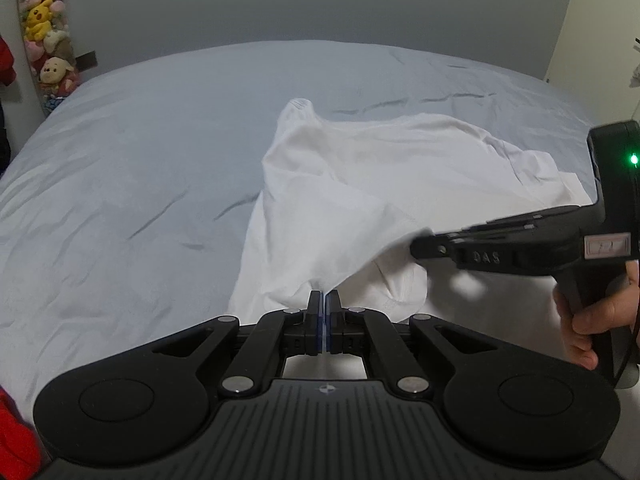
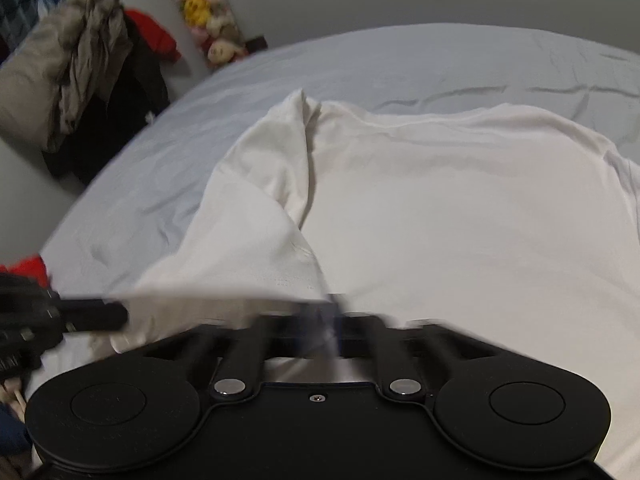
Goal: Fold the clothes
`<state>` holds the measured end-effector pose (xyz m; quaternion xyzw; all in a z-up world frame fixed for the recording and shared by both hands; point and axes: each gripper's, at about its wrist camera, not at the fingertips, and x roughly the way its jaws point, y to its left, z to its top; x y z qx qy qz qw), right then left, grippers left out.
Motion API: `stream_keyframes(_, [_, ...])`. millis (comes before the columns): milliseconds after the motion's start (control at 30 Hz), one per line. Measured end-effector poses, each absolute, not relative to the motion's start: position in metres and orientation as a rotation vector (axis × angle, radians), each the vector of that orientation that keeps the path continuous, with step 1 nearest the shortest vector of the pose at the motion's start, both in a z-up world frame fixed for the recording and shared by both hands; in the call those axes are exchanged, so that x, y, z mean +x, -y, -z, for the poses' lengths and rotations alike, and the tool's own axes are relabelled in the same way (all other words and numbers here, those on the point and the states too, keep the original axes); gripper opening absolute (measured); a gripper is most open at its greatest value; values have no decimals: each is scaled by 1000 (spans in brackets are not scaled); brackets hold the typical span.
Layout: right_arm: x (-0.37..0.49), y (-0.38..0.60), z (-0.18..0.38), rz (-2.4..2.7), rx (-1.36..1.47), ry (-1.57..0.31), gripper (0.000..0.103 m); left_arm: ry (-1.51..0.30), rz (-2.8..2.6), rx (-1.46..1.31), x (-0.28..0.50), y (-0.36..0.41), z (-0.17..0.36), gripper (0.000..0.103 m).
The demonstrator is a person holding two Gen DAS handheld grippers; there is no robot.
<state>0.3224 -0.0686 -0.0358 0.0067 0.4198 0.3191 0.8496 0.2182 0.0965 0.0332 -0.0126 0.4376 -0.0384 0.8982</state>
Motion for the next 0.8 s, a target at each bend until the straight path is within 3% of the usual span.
stream_keyframes(167, [310, 71, 3, -670, -88, -746, 1, -924, 87, -12, 216, -97, -31, 0])
stream_keyframes(367, [274, 56, -30, -746, -434, -553, 0, -1007, 159, -14, 215, -89, -20, 0])
stream_keyframes(567, [254, 56, -1, -790, -700, -603, 1, -1087, 223, -20, 212, -89, -10, 1])
stream_keyframes(800, [249, 57, 29, -842, -756, -711, 2, -1179, 249, -12, 206, -93, -1, 1])
